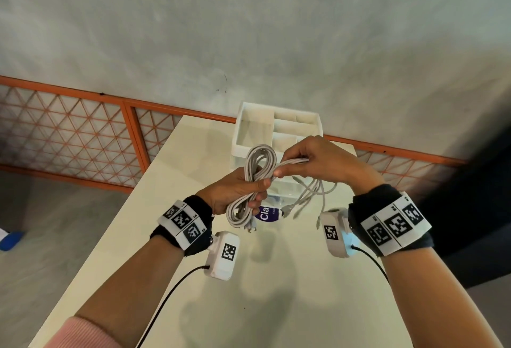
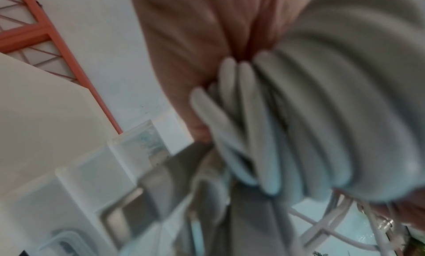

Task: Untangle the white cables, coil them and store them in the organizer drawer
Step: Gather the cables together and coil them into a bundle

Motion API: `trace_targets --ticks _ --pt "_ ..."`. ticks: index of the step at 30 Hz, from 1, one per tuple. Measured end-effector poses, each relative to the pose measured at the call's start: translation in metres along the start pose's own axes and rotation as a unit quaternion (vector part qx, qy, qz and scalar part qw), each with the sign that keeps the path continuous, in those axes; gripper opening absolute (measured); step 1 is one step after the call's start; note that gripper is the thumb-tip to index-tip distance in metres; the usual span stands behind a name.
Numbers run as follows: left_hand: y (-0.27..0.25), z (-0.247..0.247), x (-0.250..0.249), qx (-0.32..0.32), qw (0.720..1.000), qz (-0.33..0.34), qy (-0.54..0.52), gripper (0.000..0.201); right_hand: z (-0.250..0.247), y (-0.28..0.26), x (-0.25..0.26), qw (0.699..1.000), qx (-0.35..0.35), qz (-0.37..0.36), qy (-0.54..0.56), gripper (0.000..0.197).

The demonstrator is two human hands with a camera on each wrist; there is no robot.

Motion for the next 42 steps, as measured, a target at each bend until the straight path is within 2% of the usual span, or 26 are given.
trace_targets --ticks 4,9,12,15,17,20,22,27,30,32,35,37,42 --pt "-0.001 -0.001 -0.001 -0.038 0.996 -0.014 0.073 0.016 0.001 0.003 0.004 1.000 0.003 -0.018 -0.013 0.014" --pt "0.001 0.002 0.001 -0.078 0.977 -0.039 0.193 0.031 0.015 0.008 0.001 0.997 0.012 -0.040 -0.066 0.021" --pt "0.003 0.007 0.002 -0.097 0.962 -0.044 0.250 0.039 0.018 0.011 0.006 0.996 0.024 -0.044 -0.076 0.019" --pt "0.003 0.017 0.005 -0.105 0.956 -0.036 0.271 0.035 0.019 0.014 0.012 0.998 0.031 -0.043 -0.038 0.013" --pt "0.004 0.023 0.010 -0.105 0.953 -0.045 0.282 0.037 0.019 0.015 0.013 0.999 0.023 -0.034 -0.011 0.025" --pt "0.002 0.023 0.017 -0.107 0.957 -0.084 0.255 0.033 0.021 0.017 0.007 1.000 -0.003 -0.018 -0.019 0.052" --pt "-0.001 0.021 0.022 -0.104 0.963 -0.116 0.221 0.025 0.023 0.018 -0.001 1.000 -0.005 0.002 -0.024 0.057" --pt "-0.006 0.017 0.025 -0.057 0.966 -0.193 0.163 0.018 0.027 0.014 -0.019 0.997 0.028 0.049 0.061 0.045" --pt "-0.007 0.014 0.023 -0.047 0.968 -0.197 0.147 0.014 0.027 0.010 -0.026 0.989 0.072 0.065 0.111 0.041" --pt "-0.007 0.012 0.024 -0.055 0.969 -0.189 0.146 0.016 0.027 0.010 -0.027 0.992 0.065 0.045 0.103 0.037" --pt "-0.005 0.009 0.026 -0.064 0.971 -0.155 0.168 0.025 0.024 0.011 -0.025 0.993 0.054 0.026 0.100 0.030" --pt "-0.006 0.007 0.027 -0.046 0.977 -0.133 0.158 0.035 0.020 0.010 -0.023 0.993 0.063 0.025 0.096 0.028" --pt "-0.006 -0.003 0.037 -0.005 0.996 -0.085 0.004 0.080 0.015 0.008 -0.026 0.987 0.069 0.059 0.134 0.028"
Point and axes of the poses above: each hand's wrist, its own y-axis towards the middle knuckle, its own z-axis out of the palm, x = y × z, the point moved 2 cm from there along y, towards the middle knuckle, and after that the axes turned 10 degrees about -x, right-handed, at the moved point
